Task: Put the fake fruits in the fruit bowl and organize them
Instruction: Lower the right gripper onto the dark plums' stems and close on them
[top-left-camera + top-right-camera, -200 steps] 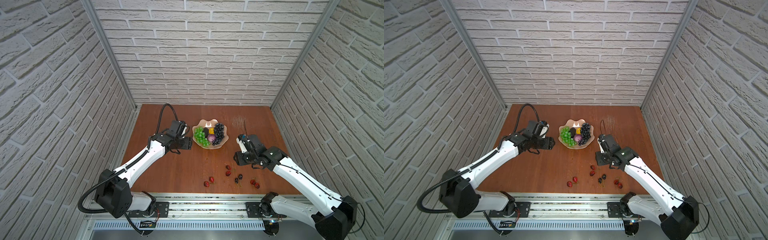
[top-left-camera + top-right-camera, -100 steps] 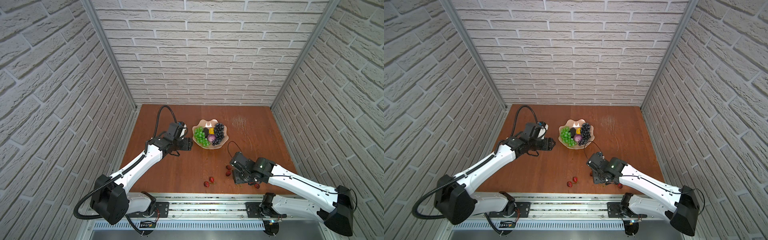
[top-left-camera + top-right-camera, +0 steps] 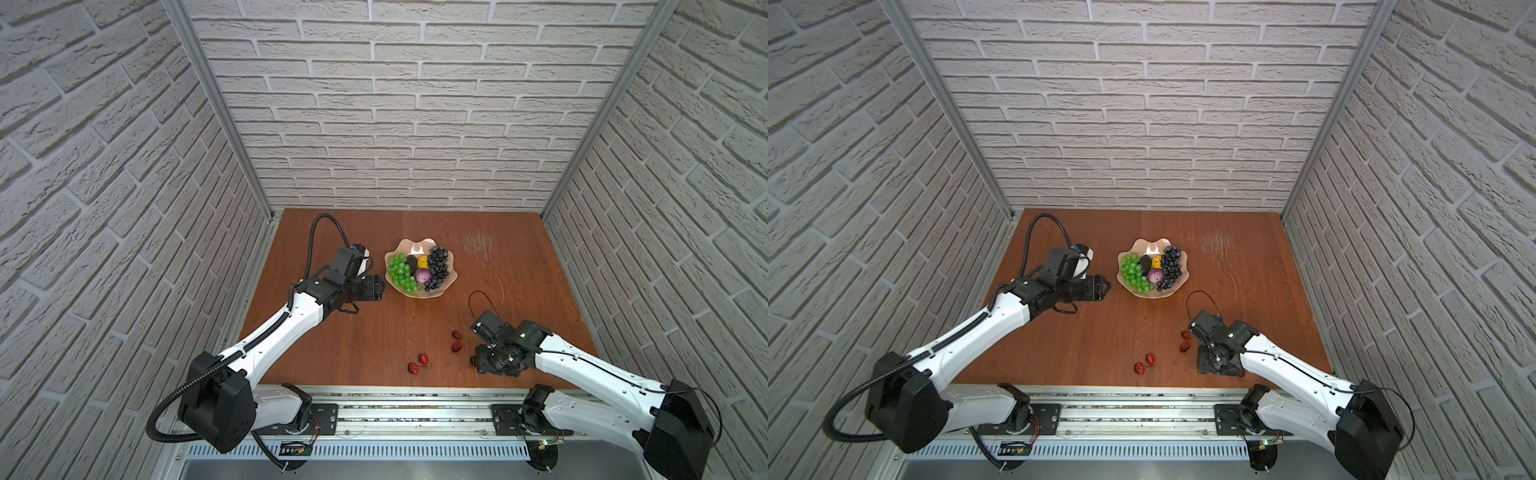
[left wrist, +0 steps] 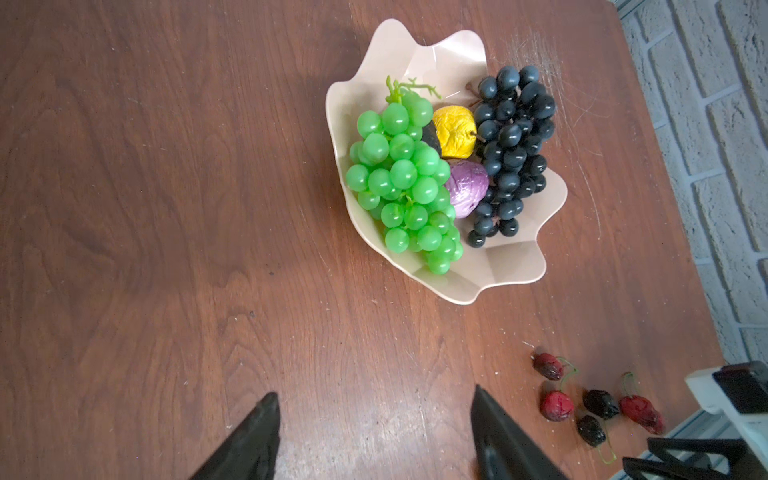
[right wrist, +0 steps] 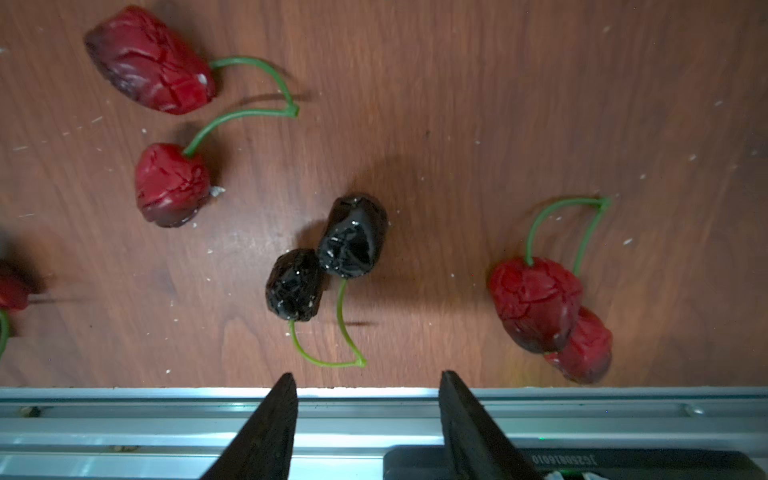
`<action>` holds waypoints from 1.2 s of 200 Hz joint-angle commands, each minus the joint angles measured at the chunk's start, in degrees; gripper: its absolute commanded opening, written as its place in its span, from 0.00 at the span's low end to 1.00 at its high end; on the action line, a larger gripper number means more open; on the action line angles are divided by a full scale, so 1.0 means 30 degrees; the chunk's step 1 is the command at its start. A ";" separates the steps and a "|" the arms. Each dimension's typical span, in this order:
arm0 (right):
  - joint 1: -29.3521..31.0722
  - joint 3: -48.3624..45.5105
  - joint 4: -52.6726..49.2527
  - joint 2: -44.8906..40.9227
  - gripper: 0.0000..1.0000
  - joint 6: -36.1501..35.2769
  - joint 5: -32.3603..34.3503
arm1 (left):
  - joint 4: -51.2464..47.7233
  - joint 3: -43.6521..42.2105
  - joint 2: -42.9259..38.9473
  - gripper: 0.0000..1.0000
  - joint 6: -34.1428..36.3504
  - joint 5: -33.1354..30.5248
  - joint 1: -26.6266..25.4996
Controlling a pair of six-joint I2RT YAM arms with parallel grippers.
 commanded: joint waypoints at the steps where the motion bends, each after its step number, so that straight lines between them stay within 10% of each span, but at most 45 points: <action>1: -0.0391 -0.0566 0.1394 -0.0195 0.55 -0.0646 -0.1677 | 0.0397 0.0384 -0.0354 0.72 0.0063 -0.0329 0.0091; 167: -0.3395 -0.3588 0.4715 -0.1176 0.35 -0.0980 -0.4492 | -0.0037 0.0673 -0.0287 0.72 -0.0206 -0.0457 0.0062; 192: -0.3431 -0.3494 0.4639 -0.1061 0.28 -0.1303 -0.4440 | -0.0106 0.0805 -0.0180 0.72 -0.0249 -0.0476 0.0061; 199: -0.3431 -0.3371 0.4444 -0.1059 0.06 -0.1347 -0.4239 | -0.0121 0.0856 -0.0116 0.72 -0.0252 -0.0473 0.0061; 240: -0.3429 -0.2730 0.3829 -0.1264 0.06 -0.1765 -0.4014 | -0.0275 0.1127 0.0123 0.72 -0.0307 -0.0472 -0.0013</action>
